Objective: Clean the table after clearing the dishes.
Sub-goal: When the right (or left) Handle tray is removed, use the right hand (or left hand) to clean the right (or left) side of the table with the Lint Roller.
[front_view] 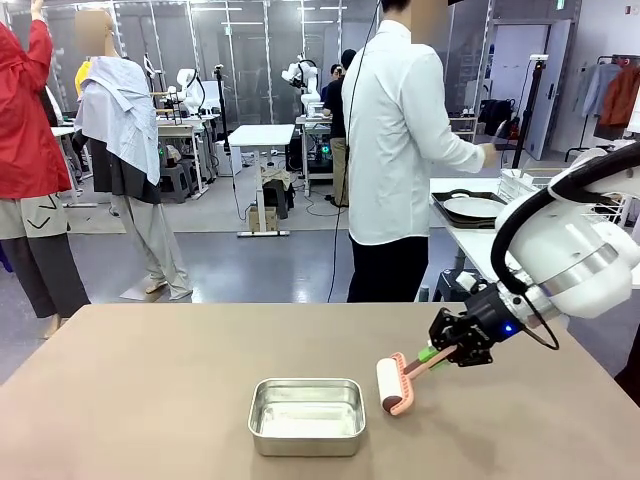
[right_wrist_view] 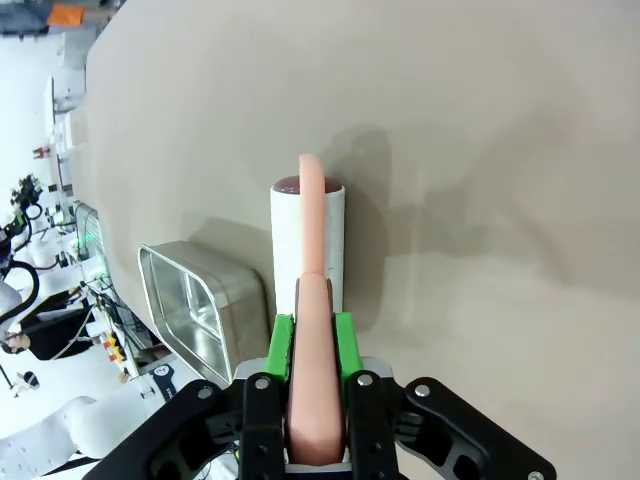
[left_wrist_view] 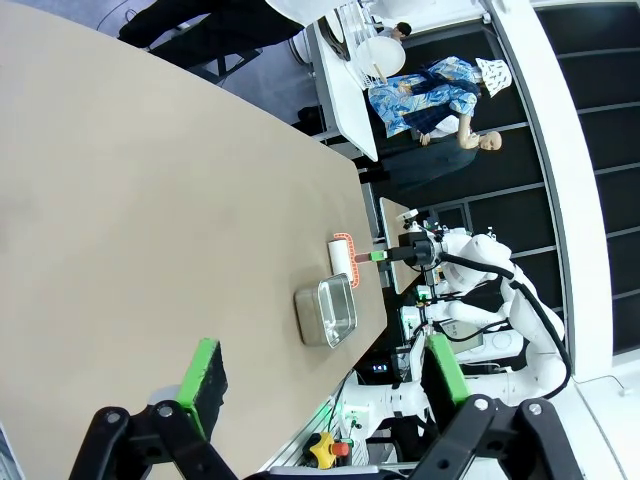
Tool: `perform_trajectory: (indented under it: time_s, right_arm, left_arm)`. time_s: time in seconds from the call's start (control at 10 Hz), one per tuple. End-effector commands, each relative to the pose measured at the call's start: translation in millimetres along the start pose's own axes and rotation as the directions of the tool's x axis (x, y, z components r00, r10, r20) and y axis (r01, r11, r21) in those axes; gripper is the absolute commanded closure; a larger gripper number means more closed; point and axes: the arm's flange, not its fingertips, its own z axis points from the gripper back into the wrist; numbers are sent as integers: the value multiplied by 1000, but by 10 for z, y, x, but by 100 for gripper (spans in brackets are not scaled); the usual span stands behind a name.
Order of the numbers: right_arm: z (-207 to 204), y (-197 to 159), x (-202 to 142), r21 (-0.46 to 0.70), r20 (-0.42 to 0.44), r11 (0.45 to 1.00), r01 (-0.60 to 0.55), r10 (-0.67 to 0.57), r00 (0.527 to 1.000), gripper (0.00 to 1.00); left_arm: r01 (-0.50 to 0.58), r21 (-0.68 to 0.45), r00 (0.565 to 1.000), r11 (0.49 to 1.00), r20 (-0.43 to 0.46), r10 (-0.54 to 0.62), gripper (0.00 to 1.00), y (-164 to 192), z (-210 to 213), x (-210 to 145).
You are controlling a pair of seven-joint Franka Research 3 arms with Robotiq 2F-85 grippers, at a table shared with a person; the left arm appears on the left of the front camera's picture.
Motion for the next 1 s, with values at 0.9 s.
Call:
perform_trajectory:
  time_s: [0.9]
  right_arm:
    - [1007,-464,-143,-516,55,822,239,-247,968,79]
  left_arm:
    - [3,10,1000,1000,-2,-3,0,-9,29,-18]
